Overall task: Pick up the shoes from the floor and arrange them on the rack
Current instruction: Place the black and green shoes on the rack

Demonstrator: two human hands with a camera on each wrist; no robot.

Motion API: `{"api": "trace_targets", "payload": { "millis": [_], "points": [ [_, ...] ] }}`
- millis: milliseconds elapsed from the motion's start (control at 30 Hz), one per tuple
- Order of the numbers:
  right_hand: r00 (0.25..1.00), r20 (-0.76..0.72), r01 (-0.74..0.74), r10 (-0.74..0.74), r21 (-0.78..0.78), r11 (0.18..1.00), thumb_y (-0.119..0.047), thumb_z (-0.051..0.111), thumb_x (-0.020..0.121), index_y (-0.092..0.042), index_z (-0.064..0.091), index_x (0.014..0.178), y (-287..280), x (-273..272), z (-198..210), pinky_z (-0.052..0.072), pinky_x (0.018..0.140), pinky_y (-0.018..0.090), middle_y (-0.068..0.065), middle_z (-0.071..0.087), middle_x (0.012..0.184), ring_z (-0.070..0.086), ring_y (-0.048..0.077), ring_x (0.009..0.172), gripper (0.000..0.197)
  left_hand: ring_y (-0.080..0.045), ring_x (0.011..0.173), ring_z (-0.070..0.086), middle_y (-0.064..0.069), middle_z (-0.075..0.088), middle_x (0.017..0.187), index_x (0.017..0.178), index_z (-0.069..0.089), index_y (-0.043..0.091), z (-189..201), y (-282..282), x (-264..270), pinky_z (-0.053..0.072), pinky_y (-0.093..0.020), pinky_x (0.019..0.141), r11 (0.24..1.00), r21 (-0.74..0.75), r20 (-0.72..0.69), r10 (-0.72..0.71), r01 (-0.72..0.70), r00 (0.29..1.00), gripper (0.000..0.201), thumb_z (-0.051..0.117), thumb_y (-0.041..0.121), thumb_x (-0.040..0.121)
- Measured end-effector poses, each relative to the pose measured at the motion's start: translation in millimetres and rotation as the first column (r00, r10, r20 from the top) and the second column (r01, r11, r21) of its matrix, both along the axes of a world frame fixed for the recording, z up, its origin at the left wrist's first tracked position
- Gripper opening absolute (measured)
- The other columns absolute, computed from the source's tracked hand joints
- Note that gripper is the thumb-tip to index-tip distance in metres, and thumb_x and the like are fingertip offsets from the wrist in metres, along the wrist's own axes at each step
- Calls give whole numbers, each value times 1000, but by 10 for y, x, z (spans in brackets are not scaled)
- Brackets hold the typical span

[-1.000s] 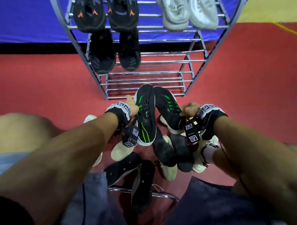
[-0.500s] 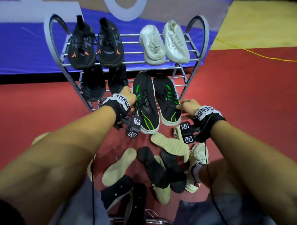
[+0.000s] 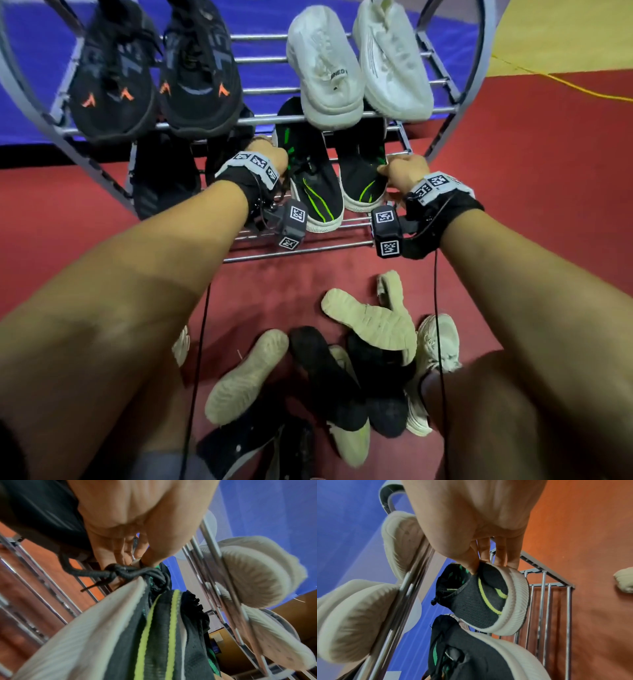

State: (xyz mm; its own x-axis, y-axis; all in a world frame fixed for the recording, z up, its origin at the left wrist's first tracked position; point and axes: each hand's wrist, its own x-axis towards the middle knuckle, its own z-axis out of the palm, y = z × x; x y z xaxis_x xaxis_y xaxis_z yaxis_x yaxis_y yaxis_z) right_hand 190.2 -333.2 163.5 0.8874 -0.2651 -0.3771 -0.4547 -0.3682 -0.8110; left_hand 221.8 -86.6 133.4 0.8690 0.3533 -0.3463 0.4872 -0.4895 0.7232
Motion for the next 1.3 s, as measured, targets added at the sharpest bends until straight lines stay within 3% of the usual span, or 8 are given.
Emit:
{"api": "trace_targets", "payload": {
  "millis": [133, 333, 533, 667, 767, 967, 1133, 1300],
  "points": [
    [1000, -10, -12, 11, -57, 998, -23, 67, 67, -17, 71, 103, -43, 177, -276, 56, 90, 45, 7, 73, 101, 69, 29, 96, 38, -30, 110, 64, -14, 62, 126, 131, 54, 6, 79, -110, 34, 55, -23, 74, 994, 11, -15, -107, 107, 994, 42, 52, 18, 91],
    [988, 45, -139, 147, -135, 981, -32, 68, 79, -16, 62, 122, 20, 44, -232, 53, 95, 39, 4, 69, 114, 67, 23, 101, 46, -28, 109, 62, -9, 65, 122, 136, 49, 25, 98, -336, -121, 48, -36, 98, 983, 34, 92, -181, 179, 979, 65, 61, 38, 73],
    [921, 17, -353, 388, -379, 855, -47, 83, 59, -24, 25, 149, 151, -219, -292, 42, 107, 39, 11, 43, 140, 49, 27, 126, 109, -28, 116, 58, -11, 52, 134, 131, 55, 30, 92, -353, -446, 45, -32, 103, 917, 146, 65, -383, 371, 921, 79, 62, 64, 60],
    [915, -36, -366, 402, -494, 788, -44, 83, 64, -24, 24, 149, 196, -259, -302, 39, 108, 42, 13, 33, 143, 41, 33, 131, 105, -42, 134, 37, -18, 15, 154, 146, 33, 37, 192, -397, -675, 35, -47, 112, 793, 250, -141, -538, 555, 831, 114, 74, 76, 47],
    [930, 4, -321, 369, -485, 814, -37, 84, 63, -18, 37, 141, 208, -247, -289, 44, 101, 37, 12, 41, 136, 48, 30, 122, 93, -50, 138, 20, -17, -12, 159, 149, 20, 34, 179, -499, -844, 33, -58, 109, 626, 415, -281, -602, 660, 747, 119, 87, 55, 53],
    [937, 93, -255, 337, -480, 840, -28, 86, 62, -9, 50, 119, 150, -216, -325, 49, 94, 40, 9, 51, 124, 56, 27, 107, 70, -37, 106, 50, -11, 40, 124, 115, 48, 22, 208, -565, -818, 49, -43, 83, 694, 474, -119, -559, 542, 820, 70, 81, 38, 56],
    [941, 165, -198, 296, -444, 874, -29, 85, 61, -10, 52, 114, 89, -137, -372, 50, 91, 38, 8, 54, 119, 58, 25, 103, 65, -33, 89, 56, -4, 45, 98, 84, 47, 21, 213, -660, -703, 39, -31, 67, 762, 439, -3, -528, 475, 849, 45, 77, 39, 55],
    [945, 212, -171, 251, -335, 927, -25, 83, 68, -9, 48, 125, 10, -79, -428, 48, 94, 31, 8, 51, 127, 57, 22, 107, 69, -31, 91, 57, -7, 52, 106, 90, 52, 17, 219, -709, -564, 43, -31, 69, 774, 460, 49, -512, 435, 858, 45, 80, 35, 59]
  ]
}}
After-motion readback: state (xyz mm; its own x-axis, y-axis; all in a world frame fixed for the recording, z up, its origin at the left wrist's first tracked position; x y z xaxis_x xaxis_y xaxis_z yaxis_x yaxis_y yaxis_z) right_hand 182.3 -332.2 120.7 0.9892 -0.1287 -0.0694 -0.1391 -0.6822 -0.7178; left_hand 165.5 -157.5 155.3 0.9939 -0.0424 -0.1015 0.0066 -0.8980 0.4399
